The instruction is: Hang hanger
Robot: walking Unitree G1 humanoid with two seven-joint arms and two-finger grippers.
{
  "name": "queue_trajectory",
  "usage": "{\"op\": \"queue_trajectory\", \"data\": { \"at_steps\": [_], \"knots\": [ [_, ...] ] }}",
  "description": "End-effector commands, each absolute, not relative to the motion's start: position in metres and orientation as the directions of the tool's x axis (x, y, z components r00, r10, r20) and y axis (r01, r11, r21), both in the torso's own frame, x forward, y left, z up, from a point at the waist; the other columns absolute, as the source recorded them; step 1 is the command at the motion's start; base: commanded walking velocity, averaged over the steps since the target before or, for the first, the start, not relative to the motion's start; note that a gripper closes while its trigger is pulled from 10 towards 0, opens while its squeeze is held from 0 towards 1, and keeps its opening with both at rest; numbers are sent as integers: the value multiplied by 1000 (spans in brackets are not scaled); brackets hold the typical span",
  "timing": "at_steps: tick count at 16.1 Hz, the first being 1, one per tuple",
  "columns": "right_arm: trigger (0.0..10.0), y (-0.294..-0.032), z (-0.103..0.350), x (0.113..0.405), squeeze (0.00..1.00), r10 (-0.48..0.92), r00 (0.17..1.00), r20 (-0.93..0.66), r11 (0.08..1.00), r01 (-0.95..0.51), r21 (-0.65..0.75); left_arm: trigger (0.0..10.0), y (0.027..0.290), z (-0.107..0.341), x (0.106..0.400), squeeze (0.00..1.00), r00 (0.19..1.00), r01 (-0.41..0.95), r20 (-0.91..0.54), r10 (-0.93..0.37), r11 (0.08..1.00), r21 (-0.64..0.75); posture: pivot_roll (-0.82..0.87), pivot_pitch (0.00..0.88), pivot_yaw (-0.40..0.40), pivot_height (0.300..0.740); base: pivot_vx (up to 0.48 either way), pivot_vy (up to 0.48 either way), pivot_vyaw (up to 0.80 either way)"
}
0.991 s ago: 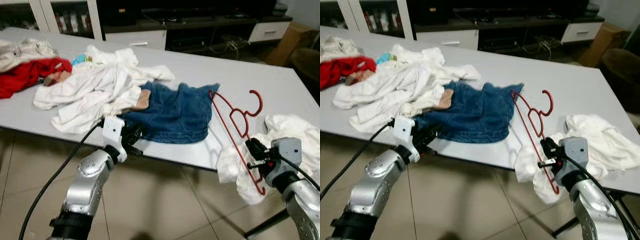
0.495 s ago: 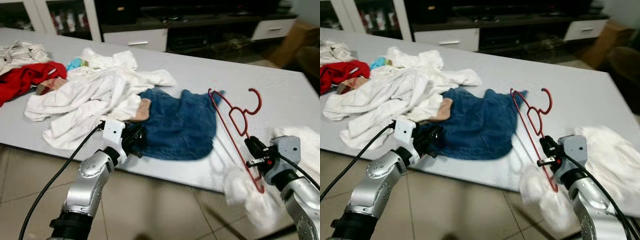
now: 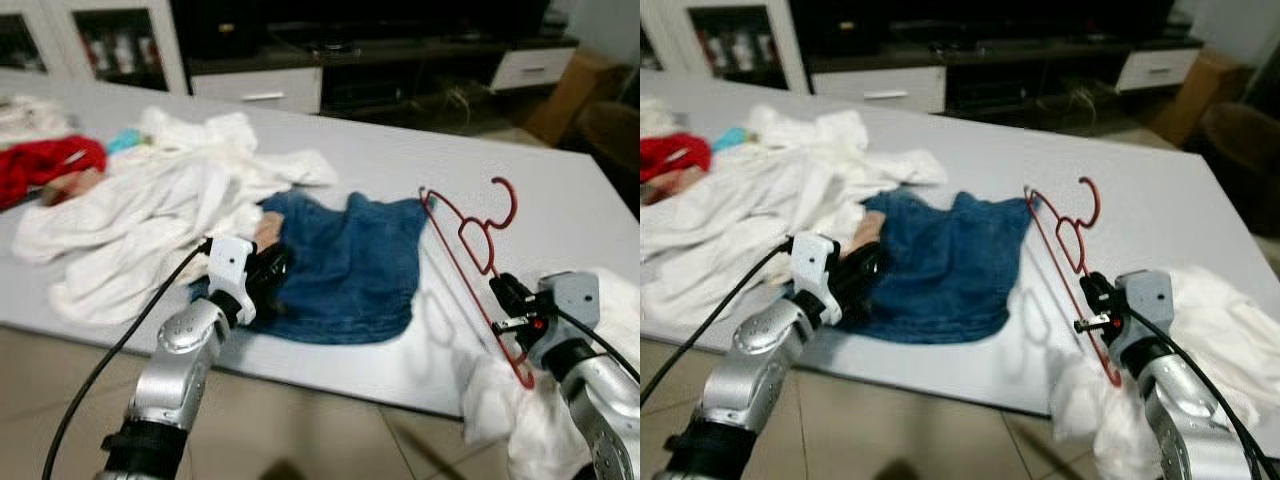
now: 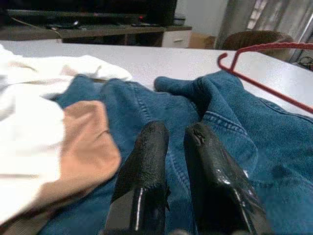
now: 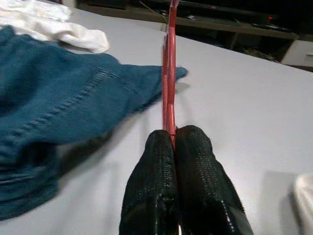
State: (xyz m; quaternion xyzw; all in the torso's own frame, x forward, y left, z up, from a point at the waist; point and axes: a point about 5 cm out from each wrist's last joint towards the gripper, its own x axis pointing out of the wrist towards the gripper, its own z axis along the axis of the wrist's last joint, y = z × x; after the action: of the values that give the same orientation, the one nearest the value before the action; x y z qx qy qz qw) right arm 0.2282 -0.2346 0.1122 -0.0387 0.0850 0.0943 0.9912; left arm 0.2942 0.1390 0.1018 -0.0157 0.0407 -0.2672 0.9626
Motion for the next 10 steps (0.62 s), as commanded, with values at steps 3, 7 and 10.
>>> {"op": "queue_trajectory", "data": {
  "at_steps": [3,7,10],
  "knots": [
    [10000,-235,116,227,0,185,969,-161,977,-199,-72,10000,136,100,292,0,813,578,-105,-572,815,42,-76,0,-44,740,0,0,0],
    [10000,-234,117,229,0,188,969,-160,977,-202,-72,10000,152,107,299,0,755,655,-167,-634,741,145,-72,0,-44,740,0,0,0],
    [10000,-233,116,228,0,191,968,-160,976,-204,-70,10000,163,109,299,0,640,768,-279,-716,604,212,-71,0,-46,740,0,0,0]
  ]
}}
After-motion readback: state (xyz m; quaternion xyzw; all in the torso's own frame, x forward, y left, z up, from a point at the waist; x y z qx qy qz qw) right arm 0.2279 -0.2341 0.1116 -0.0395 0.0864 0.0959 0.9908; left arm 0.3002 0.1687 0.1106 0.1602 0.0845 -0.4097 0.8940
